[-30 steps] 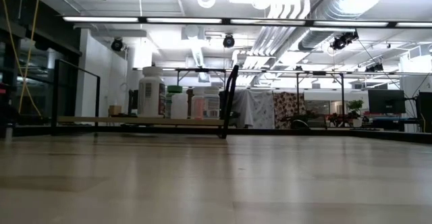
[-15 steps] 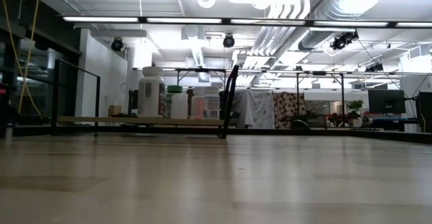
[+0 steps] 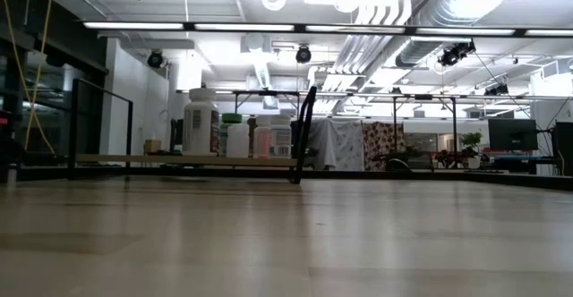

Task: Pick and place medicine bottles onto shelf by color
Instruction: Put the orange pill bottle on the shelf

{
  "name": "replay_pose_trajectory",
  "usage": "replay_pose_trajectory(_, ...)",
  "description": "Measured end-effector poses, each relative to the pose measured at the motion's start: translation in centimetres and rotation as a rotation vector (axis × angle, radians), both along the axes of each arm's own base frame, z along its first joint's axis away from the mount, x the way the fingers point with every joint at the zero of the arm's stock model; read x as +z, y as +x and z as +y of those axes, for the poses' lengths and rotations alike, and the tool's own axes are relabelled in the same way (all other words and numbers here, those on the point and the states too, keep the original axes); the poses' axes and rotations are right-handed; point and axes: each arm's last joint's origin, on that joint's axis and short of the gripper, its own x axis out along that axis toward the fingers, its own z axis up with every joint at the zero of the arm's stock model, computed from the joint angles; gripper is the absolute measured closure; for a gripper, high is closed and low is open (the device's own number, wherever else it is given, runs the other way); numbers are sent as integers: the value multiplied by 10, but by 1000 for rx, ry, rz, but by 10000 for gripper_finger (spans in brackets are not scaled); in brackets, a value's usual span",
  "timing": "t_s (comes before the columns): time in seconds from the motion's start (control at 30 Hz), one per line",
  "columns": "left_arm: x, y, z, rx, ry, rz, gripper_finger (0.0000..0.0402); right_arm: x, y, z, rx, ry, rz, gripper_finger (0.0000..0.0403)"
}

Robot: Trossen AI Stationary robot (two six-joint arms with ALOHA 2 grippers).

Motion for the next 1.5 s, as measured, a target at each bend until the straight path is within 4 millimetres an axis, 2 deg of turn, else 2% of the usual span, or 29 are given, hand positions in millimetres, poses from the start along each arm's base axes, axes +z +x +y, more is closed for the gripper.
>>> replay_pose_trajectory(0.27, 0, 0, 0, 1, -8, -1, 2, -2, 4, 0, -7, 2, -24, 151)
replay_pose_trajectory(0.53, 0, 0, 0, 1, -10, 2, 2, -20, 13, -2, 46, 1, 116, 151)
replay_pose_trajectory(1.33, 0, 0, 0, 1, -7, 3, 2, -20, 18, -4, 92, 3, 88, 152)
replay_pose_trajectory(1.5, 0, 0, 0, 1, -7, 3, 2, -20, 18, -4, 92, 1, 89, 179)
